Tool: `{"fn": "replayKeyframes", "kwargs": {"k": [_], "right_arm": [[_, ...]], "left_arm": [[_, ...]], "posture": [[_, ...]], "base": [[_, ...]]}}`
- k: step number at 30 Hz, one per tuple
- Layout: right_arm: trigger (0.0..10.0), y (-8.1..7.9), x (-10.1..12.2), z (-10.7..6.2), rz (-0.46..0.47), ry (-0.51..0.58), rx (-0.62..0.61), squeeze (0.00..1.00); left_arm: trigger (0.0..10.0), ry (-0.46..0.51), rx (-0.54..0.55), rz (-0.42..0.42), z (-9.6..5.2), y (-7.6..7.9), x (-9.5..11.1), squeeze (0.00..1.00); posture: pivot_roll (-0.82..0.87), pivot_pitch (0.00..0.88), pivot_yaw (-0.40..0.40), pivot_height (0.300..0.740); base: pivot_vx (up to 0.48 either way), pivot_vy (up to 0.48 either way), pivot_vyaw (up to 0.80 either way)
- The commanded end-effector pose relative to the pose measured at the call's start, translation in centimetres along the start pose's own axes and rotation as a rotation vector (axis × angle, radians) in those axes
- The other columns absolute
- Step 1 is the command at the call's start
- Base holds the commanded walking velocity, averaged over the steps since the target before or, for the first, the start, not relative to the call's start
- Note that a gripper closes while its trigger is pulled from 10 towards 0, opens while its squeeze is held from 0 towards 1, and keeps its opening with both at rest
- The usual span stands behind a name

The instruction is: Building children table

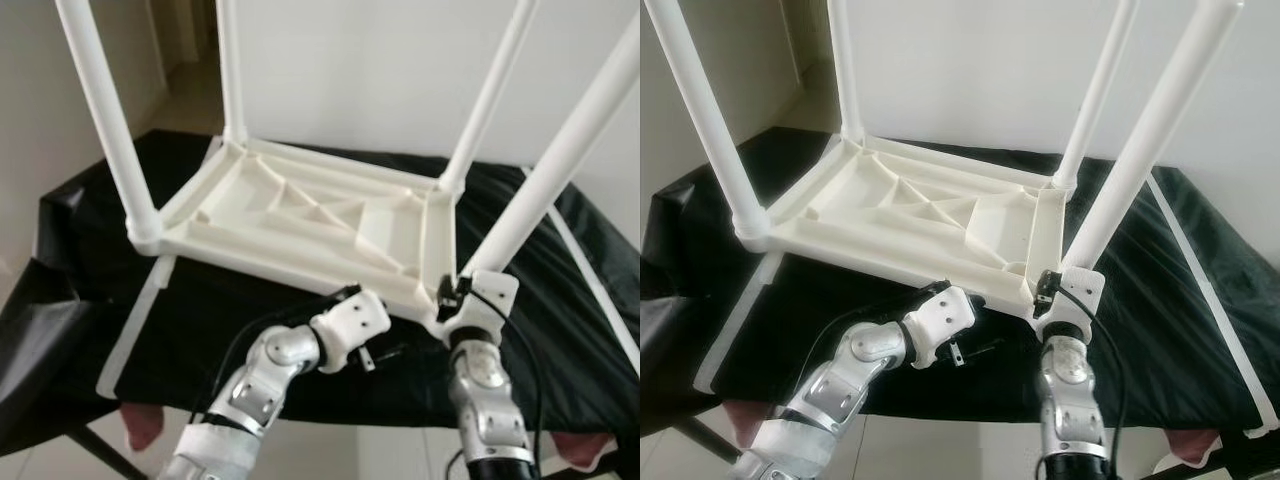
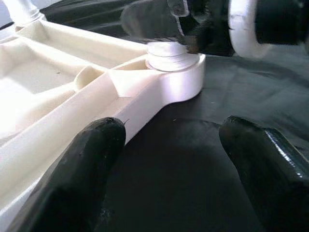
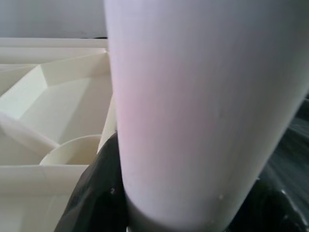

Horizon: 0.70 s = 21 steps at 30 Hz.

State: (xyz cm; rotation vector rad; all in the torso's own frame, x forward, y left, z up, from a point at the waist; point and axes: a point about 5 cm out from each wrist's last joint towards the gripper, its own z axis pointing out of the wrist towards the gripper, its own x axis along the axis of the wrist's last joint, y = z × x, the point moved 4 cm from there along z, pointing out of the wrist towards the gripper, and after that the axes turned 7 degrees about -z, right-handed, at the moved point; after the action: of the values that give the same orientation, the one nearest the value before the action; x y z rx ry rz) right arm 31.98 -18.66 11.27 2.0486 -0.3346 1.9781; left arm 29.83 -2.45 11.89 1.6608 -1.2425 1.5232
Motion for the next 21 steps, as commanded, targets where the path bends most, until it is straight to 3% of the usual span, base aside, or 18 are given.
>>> {"fn": "replayKeyframes", "kwargs": {"k": [1,4,10,11,12,13,21], "right_arm": [[10.0,0.2,-2.2,-0.5,0.015,-0.105,-0.041,0.00],[10.0,-0.1,-1.6,-0.6,0.014,-0.090,-0.017,0.00],[10.0,0.3,-1.3,-0.7,0.017,-0.072,-0.010,0.00],[10.0,0.2,-1.1,-0.8,0.029,-0.057,0.000,0.25],[10.0,0.2,-1.1,-0.8,0.029,-0.057,0.000,0.25],[10.0,0.1,-0.8,-0.9,0.049,-0.041,0.016,1.00],[10.0,0.0,0.0,-1.0,0.023,0.006,0.078,1.00]], "left_arm": [[10.0,0.003,0.149,-0.039,0.1,-1.4,-0.1,0.00],[10.0,-0.016,0.144,-0.118,0.2,-1.4,-0.6,0.00],[10.0,-0.027,0.157,-0.120,0.1,-1.6,-0.8,0.00],[10.0,-0.024,0.167,-0.108,0.0,-1.8,-0.7,0.00],[10.0,-0.024,0.167,-0.108,0.0,-1.8,-0.7,0.00],[10.0,-0.019,0.171,-0.113,-0.1,-1.8,-0.7,0.00],[10.0,-0.012,0.172,-0.121,-0.1,-1.7,-0.5,0.00]], "posture": [[-0.02,0.000,-0.055,0.740],[-0.02,0.000,-0.053,0.740],[-0.01,0.000,-0.058,0.740],[-0.01,0.000,-0.059,0.740],[-0.01,0.000,-0.059,0.740],[-0.01,0.000,-0.061,0.740],[-0.01,0.000,-0.056,0.740]], "base": [[0.000,0.000,0.00],[0.000,0.000,0.00],[0.000,0.000,0.00],[0.000,0.000,0.00],[0.000,0.000,0.00],[0.000,0.000,0.00],[0.000,0.000,0.00]]}}
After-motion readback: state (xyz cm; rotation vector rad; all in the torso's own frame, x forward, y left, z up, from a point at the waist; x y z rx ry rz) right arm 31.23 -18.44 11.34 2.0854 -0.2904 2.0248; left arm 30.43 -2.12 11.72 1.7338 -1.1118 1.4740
